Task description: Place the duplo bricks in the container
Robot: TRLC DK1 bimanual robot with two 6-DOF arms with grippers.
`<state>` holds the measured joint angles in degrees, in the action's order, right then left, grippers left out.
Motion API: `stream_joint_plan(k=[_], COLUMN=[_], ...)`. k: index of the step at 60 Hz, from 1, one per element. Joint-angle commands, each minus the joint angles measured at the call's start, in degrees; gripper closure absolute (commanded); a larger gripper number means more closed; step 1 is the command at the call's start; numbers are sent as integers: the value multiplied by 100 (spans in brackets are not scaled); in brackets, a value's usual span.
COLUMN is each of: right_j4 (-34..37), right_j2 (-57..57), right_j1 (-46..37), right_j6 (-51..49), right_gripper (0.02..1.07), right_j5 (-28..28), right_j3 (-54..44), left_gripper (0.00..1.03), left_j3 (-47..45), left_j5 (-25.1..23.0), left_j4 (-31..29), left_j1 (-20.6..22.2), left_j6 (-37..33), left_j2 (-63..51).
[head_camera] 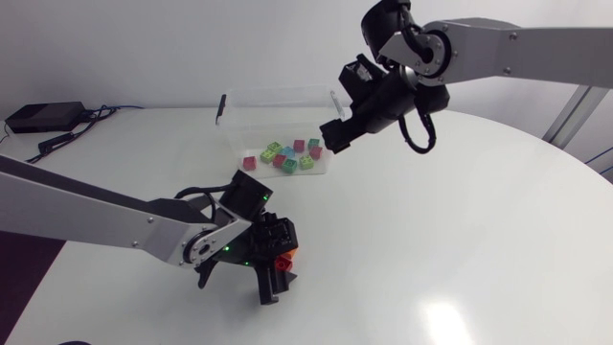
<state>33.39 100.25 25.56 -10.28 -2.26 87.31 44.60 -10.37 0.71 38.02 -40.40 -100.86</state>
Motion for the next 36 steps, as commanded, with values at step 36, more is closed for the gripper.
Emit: stream_joint_plan(k=[36], right_j4=[-412], right_j2=[-682], right_j1=[28], right_j6=[-141], right_gripper=[7], right_j5=[15], right_j3=[-1366], left_gripper=[18], left_j3=[-294], left_j5=[378], left_j4=[-405], left_j1=[-585], left_j6=[-170], left_j2=[295])
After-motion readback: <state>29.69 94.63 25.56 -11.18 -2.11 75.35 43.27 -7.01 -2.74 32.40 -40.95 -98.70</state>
